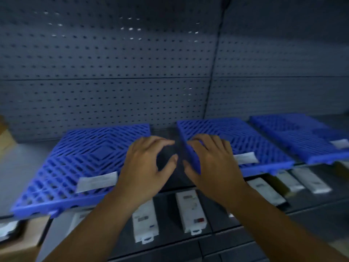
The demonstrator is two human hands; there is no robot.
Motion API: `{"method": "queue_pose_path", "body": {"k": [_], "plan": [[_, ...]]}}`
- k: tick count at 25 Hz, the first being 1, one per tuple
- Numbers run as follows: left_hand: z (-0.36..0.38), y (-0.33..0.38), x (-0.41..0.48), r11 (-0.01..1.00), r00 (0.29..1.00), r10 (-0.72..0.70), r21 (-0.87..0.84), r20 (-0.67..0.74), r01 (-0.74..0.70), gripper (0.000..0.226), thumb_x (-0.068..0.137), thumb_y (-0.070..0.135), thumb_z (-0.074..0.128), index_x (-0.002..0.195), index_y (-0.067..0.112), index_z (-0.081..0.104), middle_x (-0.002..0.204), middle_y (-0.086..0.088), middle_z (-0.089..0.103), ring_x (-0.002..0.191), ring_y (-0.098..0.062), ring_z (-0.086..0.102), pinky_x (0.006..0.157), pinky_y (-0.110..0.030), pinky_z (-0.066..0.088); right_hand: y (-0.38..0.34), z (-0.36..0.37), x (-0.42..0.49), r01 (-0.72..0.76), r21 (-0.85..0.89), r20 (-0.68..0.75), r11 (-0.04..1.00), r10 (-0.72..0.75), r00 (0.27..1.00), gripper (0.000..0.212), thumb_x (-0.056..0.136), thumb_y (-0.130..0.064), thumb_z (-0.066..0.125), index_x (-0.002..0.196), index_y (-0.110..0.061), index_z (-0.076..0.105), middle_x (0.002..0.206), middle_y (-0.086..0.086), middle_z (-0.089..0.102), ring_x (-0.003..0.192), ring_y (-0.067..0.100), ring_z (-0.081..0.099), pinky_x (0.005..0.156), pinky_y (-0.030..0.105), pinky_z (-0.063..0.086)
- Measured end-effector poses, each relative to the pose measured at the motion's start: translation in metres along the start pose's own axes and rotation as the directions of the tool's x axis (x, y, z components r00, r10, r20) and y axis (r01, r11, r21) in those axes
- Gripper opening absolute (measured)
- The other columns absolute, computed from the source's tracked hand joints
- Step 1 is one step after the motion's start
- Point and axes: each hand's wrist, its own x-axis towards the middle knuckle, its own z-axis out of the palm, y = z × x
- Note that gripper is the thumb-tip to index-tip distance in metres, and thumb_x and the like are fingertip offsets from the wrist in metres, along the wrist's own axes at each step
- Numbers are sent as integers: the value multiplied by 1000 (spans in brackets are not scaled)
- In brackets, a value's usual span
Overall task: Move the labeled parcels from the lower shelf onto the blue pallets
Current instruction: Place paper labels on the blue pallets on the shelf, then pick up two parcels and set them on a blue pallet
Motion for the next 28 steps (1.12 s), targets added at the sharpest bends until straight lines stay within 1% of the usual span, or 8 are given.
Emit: {"method": "queue_pose_path", "body": {"k": [2,5,9,12,16,19,24,28], "plan": [[27,30,12,999,998,50,0,27,-50,36,96,49,62,129,33,64,126,15,61,121,-8,47,106,-24,24,38,-12,-15,-62,-18,-1,998,62,998,50,91,-46,58,131,-17,60,134,5,55,123,30,50,104,46,37],[65,85,31,995,993,101,-7,59,-101,36,95,48,63,128,33,65,122,15,62,119,-9,52,104,-23,26,98,-30,-39,-127,-23,-28,992,127,992,49,94,-48,53,134,-20,55,137,2,52,127,27,46,107,43,34],[118,167,53,986,982,165,9,88,-166,39,92,51,65,127,33,65,121,16,63,117,-11,54,107,-32,32,183,-57,-74,-203,-25,-89,979,200,976,47,96,-48,52,133,-19,55,135,2,52,124,26,47,105,42,34],[162,233,68,974,969,227,3,94,-228,42,92,55,61,128,34,63,123,16,62,120,-11,52,109,-32,30,255,-81,-104,-266,-52,-131,963,257,957,46,96,-48,49,131,-20,55,132,1,51,122,25,46,105,41,33],[224,318,83,952,943,306,-71,130,-299,44,91,52,62,129,32,63,126,15,62,123,-12,52,112,-34,32,339,-109,-150,-375,-78,-166,924,358,919,45,93,-47,52,129,-21,57,131,1,53,123,25,48,104,39,35],[271,376,94,924,913,373,-155,164,-350,41,90,45,70,126,28,66,121,13,64,120,-16,56,108,-37,37,395,-125,-183,-453,-95,-187,887,431,883,42,89,-46,57,123,-21,61,124,1,56,115,25,52,97,38,40],[354,462,125,858,861,477,-306,179,-412,37,89,45,69,122,29,67,119,14,65,117,-14,56,106,-36,39,491,-138,-223,-598,-162,-226,785,560,797,41,88,-49,52,119,-23,60,117,-2,55,110,24,53,92,36,41],[429,517,155,806,834,527,-406,163,-430,44,88,58,55,123,33,64,117,19,63,113,-8,52,99,-34,43,572,-137,-231,-639,-249,-220,728,600,769,41,89,-50,53,120,-25,60,118,-3,56,111,22,53,92,35,41]]}}
